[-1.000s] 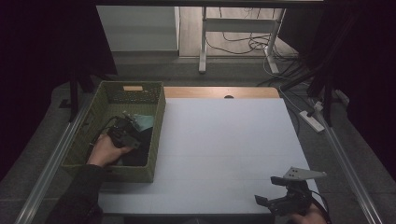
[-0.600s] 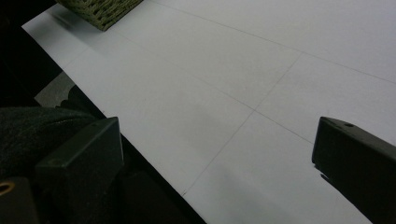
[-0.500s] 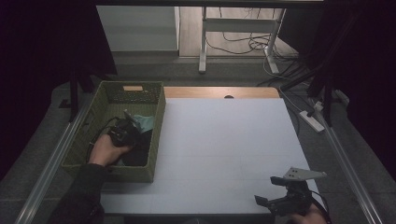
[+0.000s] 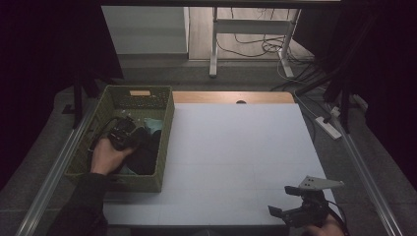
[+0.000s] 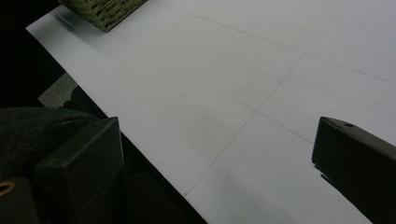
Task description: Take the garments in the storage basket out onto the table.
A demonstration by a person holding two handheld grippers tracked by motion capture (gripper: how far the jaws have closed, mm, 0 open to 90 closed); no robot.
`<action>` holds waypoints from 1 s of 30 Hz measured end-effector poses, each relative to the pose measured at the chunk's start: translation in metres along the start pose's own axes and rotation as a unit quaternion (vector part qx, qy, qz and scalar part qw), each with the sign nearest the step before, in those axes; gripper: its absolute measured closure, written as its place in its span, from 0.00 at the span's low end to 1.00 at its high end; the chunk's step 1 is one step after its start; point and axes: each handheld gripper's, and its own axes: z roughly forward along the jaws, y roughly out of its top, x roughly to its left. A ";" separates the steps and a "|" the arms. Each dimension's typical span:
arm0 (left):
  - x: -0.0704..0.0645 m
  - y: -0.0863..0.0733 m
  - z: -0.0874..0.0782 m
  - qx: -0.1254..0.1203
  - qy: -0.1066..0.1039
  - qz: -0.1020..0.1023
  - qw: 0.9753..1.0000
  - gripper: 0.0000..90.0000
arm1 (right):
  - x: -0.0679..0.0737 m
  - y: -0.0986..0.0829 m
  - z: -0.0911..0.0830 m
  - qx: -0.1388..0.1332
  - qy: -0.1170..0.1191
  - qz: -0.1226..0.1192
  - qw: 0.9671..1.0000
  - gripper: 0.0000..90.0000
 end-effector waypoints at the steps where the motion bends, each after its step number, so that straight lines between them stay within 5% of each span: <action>1: -0.001 0.000 -0.003 -0.009 0.002 0.002 1.000 0.90 | 0.000 0.000 0.000 0.000 0.000 0.000 1.000 0.02; 12: -0.009 0.000 -0.046 -0.107 0.016 0.013 0.994 0.90 | 0.000 0.000 0.000 -0.001 0.000 0.000 1.000 0.02; 24: -0.019 0.005 -0.078 -0.157 0.024 0.027 0.987 0.90 | -0.001 0.000 0.000 0.001 -0.002 0.002 1.000 0.02; 30: -0.023 0.010 -0.101 -0.191 0.017 0.032 0.981 0.90 | -0.001 0.000 0.000 0.002 -0.002 0.004 1.000 0.02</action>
